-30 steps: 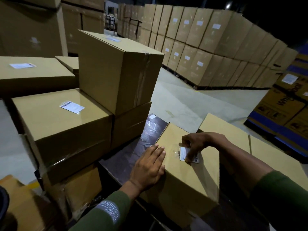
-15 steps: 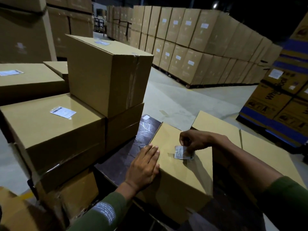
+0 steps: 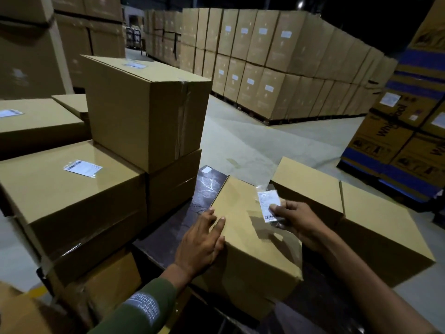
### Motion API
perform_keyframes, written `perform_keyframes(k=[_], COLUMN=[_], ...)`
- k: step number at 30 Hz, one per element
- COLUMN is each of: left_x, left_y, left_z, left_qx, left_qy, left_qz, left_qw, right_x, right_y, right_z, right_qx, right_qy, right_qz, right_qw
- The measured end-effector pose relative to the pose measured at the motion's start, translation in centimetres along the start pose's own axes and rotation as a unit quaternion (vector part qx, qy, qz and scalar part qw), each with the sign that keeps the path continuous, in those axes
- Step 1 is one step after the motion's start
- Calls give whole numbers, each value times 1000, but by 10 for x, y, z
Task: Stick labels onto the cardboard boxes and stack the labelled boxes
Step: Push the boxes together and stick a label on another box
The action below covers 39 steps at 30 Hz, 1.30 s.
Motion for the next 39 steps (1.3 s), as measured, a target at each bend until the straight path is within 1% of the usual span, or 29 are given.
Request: perform_keyframes(k=[2,5,8,10,16,20,23,26,29,32,35,39], left_x=[0,2,5,4,4,9,10,6,7,9,9,11], left_y=[-1,-2,0,0,4,7,7,7,8,7,9,10], left_z=[1,6,11,13,20,22,22,20,19,19,19,18], left_qx=[-2,-10,-14,-14,-6,6,1,-3,-1,7,13,19], left_qy=[-6,-24,-39,-42,-35,-42,-41,-36,-36,-33,-36,-32], left_qz=[-7,-20,-47,-47,-53,-70,-76,-71,-70,-69,-70,-78], left_qw=[1000,999,998,998,998,997,996,997,997,997,997,996], right_x=[-10,-20,-31,-33,-27,-36,-40,-38,-35,-35,-38,-37], right_y=[6,11,3,-4,-13,3,19,20,4,-11,-3,23], right_z=[-1,-3,-6,-12,-45,-42,-19,0,-4,-28,-45,-30], right_qx=[-37,-64,-67,-62,-7,20,12,-27,-62,-48,-20,-9], right_qy=[-23,65,175,194,201,214,224,200,181,165,171,191], right_qz=[29,85,88,91,100,100,99,87,82,82,75,65], right_qw=[999,992,978,975,975,972,969,976,978,982,982,979])
Point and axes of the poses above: each hand's wrist, its own y-axis away from the middle knuckle, its own z-axis out of the back of the hand, x = y × z, the point moved 2 cm from there along -y, towards the middle knuckle, and after that the axes turned 12 degrees about -y, right-handed, at the moved point
